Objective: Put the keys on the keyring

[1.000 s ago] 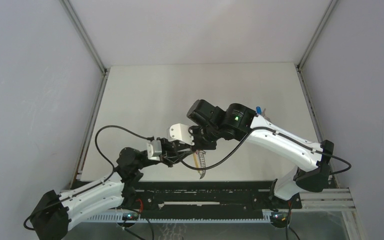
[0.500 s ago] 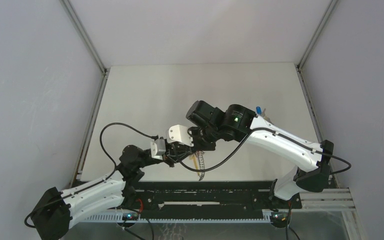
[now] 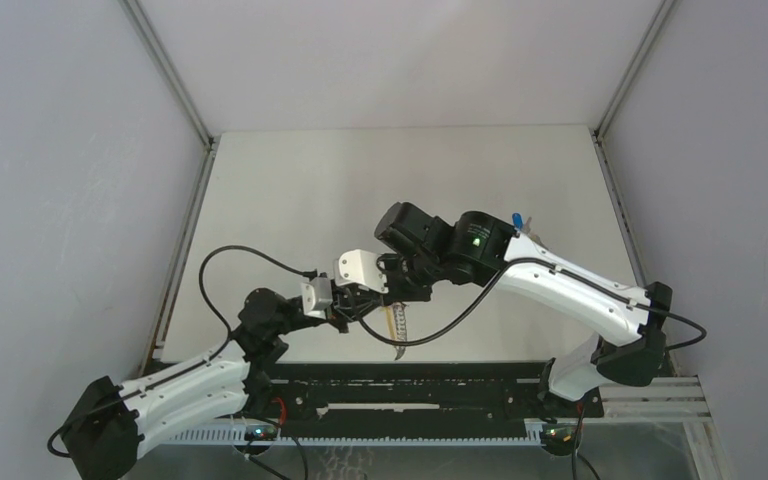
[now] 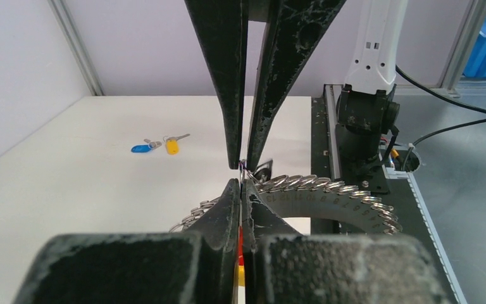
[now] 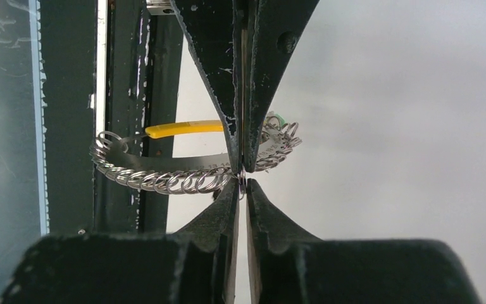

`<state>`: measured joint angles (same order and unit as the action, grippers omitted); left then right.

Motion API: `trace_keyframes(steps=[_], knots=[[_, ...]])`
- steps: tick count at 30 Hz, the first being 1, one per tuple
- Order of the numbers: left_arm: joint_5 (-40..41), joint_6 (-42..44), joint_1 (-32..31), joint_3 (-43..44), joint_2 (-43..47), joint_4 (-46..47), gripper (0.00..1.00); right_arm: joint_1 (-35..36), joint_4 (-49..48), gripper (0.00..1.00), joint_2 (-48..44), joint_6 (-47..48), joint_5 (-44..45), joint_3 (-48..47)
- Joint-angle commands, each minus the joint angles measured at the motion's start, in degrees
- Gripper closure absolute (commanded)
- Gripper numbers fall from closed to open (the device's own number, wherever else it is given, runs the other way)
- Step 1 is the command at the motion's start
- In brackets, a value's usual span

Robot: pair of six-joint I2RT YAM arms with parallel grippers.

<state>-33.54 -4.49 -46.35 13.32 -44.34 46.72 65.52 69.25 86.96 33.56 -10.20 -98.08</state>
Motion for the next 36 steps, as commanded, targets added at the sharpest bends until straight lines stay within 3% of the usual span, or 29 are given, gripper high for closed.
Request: trace_keyframes(steps=[1,6,15,20,36], knots=[[3.0,1.2,-0.2,1.6,1.7,4.8,1.00,0.2,-6.8,0.89,-5.8,-1.9,0.3,2.0],[5.0,0.3,-0.2,0.0,1.8,10.1,1.00,-3.4,-13.7,0.81,-12.0,-7.2,-4.6,7.1],[6.3,-1.8,-0.2,-2.0,0.7,17.2,1.00,-16.2,-35.3,0.79,-25.2,-23.1,-18.3,23.8],[6.0,-2.3,-0.2,-2.0,0.1,19.1,1.00,-20.0,-42.2,0.78,-26.3,-28.9,-24.3,27.2],[8.1,3.3,-0.2,1.1,4.6,6.4,1.00,-24.0,-58.0,0.75,-25.9,-46.8,-31.8,38.5]])
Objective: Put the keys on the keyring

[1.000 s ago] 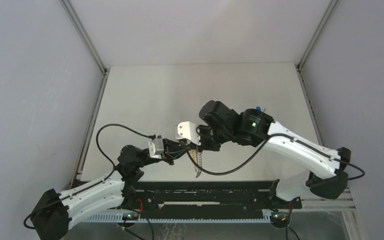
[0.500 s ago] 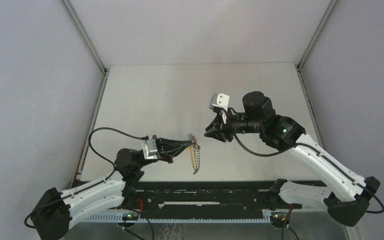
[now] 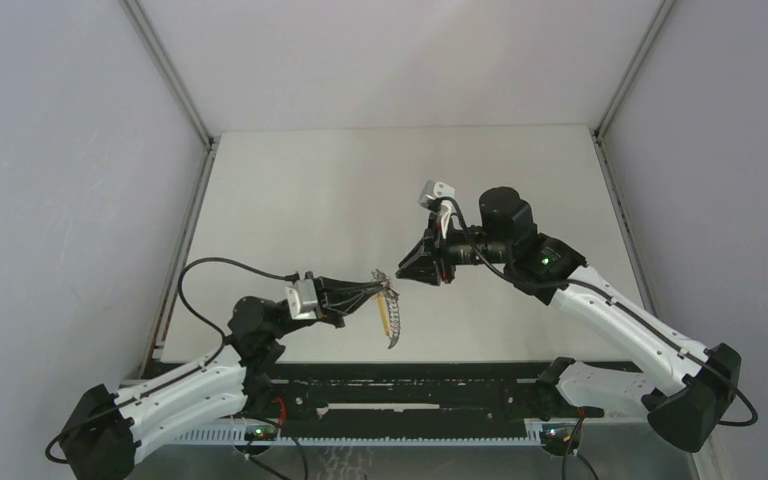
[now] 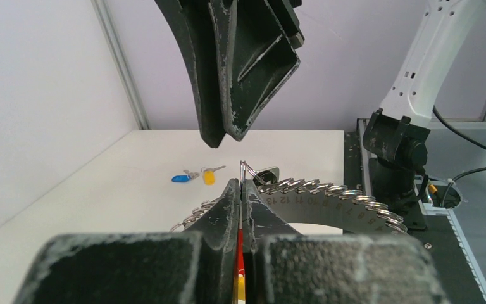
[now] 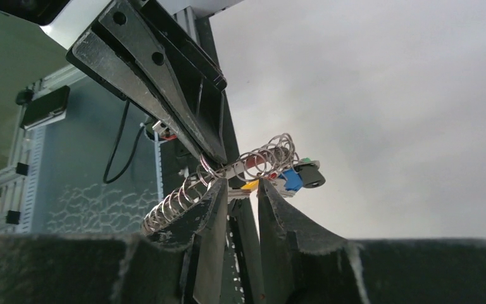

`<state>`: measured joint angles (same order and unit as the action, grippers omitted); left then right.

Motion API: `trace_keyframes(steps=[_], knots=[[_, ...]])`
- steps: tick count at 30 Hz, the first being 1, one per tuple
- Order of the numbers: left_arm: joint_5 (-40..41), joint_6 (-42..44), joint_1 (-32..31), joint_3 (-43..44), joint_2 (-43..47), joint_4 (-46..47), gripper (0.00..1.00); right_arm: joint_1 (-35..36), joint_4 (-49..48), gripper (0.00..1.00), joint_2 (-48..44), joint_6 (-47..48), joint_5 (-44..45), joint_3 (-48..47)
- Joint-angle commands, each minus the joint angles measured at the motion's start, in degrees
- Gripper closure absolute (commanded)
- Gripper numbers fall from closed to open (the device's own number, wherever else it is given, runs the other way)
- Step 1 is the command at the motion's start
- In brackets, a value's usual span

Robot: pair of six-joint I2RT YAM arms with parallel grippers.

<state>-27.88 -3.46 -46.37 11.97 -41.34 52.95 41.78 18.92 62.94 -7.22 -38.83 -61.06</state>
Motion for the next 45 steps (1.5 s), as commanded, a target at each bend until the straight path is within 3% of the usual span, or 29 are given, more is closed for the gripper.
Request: trace_keyframes(steps=[1,8,33,41,45], knots=[[2.6,2.3,-0.2,2.6,1.7,0.2,1.00,-0.3,-8.4,0.75,-1.9,-6.6,-3.4,2.1],[3.2,2.1,-0.2,3.3,0.8,0.3,1.00,0.0,-11.8,0.75,-1.5,-9.0,-5.0,3.9],[4.7,1.9,-0.2,2.8,2.0,2.7,1.00,2.0,-9.1,0.80,1.9,-6.7,-3.1,3.9],[4.7,1.6,-0.2,2.7,1.8,3.5,1.00,2.2,-9.7,0.87,2.5,-6.7,-3.7,3.9],[4.4,1.6,-0.2,2.8,1.6,3.6,1.00,2.1,-9.7,0.95,2.4,-6.5,-3.9,3.9]])
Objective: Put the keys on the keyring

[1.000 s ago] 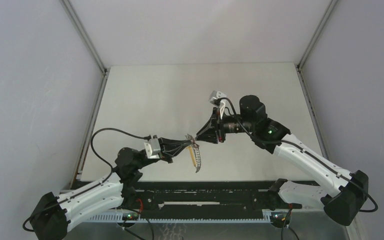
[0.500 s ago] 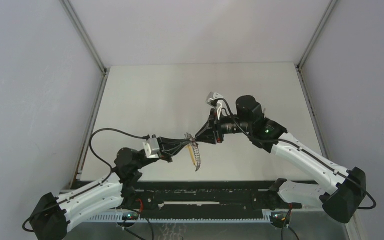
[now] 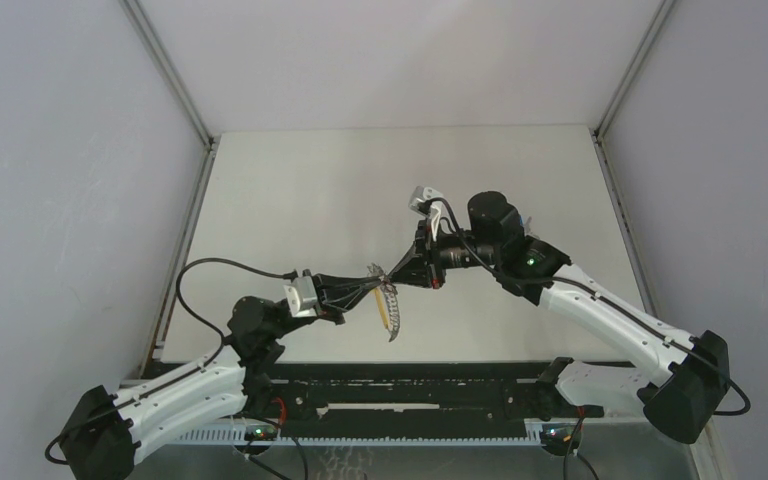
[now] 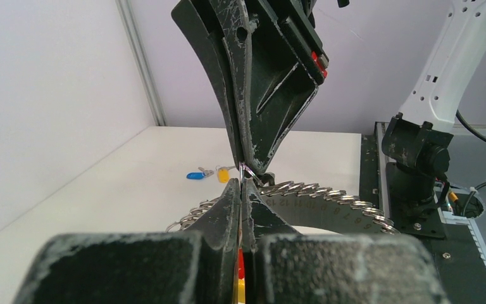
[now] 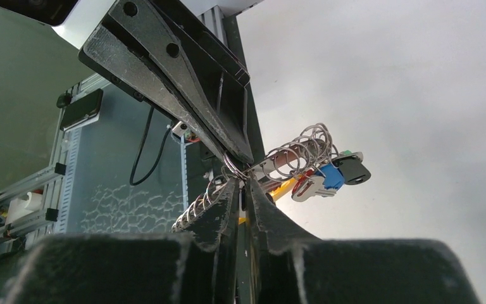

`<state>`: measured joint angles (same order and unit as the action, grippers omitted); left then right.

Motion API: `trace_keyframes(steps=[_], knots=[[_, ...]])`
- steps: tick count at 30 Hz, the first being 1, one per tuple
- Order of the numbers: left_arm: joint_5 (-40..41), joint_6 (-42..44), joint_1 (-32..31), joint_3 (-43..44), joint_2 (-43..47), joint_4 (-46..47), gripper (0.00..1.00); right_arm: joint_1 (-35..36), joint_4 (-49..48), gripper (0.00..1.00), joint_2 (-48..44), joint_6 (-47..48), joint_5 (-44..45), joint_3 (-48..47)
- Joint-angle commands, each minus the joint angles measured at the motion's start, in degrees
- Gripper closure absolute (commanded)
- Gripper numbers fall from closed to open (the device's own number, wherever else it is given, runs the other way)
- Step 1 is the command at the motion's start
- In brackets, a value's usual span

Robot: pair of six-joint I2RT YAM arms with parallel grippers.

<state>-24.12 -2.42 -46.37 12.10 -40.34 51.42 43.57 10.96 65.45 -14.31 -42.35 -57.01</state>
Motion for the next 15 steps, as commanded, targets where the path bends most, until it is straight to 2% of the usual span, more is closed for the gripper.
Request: trace_keyframes(steps=[1,3,10,15], knots=[[0.7,0.5,-0.2,2.7,0.5,5.2,1.00,0.3,-1.9,0.97,-0.1,0.5,-0.6,-0.1],[0.7,0.6,-0.2,2.6,0.4,5.3,1.00,0.3,-2.4,1.00,-0.1,0.4,-1.0,-0.1],[1.5,0.9,-0.2,2.0,0.8,5.5,1.00,0.0,-1.7,1.00,-0.6,0.6,-1.6,-0.2],[1.8,-0.3,-0.2,1.1,1.1,8.9,1.00,-0.9,0.1,1.00,-1.0,0.5,-1.4,-0.2]])
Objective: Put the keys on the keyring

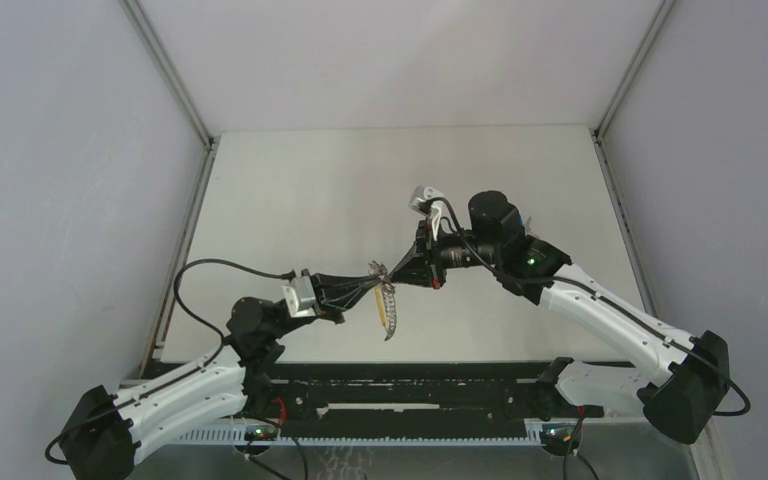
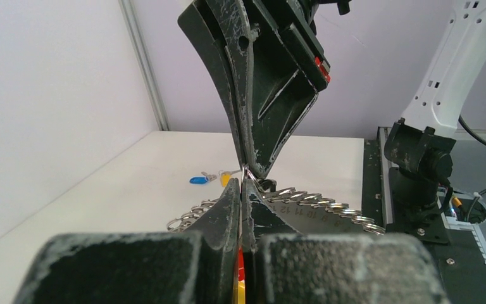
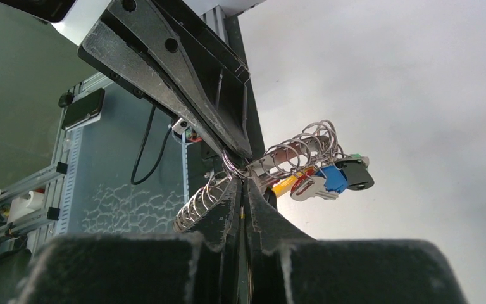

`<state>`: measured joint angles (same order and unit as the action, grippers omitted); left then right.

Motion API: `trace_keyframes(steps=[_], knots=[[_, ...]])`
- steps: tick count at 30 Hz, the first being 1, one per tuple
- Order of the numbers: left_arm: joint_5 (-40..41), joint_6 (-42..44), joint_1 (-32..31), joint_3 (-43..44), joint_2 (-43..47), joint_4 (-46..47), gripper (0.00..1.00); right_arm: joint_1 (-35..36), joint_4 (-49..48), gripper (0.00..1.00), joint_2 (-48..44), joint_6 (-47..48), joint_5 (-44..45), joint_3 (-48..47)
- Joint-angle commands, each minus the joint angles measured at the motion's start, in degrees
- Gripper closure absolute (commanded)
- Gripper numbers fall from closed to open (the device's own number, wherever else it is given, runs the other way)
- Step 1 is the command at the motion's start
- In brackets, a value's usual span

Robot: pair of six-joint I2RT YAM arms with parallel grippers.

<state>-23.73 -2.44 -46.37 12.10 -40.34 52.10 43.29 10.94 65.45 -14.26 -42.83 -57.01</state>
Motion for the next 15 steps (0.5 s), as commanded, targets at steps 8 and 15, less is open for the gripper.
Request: trace_keyframes(steps=[8,15], knots=[[1.0,-1.5,-0.2,0.6,0.5,11.3,1.00,-2.0,3.9,1.00,-0.8,0.6,-1.7,-1.3],[0.7,-2.7,-0.2,0.3,-1.1,13.5,1.00,-1.8,3.1,1.00,-1.8,2.1,-1.4,-1.3]])
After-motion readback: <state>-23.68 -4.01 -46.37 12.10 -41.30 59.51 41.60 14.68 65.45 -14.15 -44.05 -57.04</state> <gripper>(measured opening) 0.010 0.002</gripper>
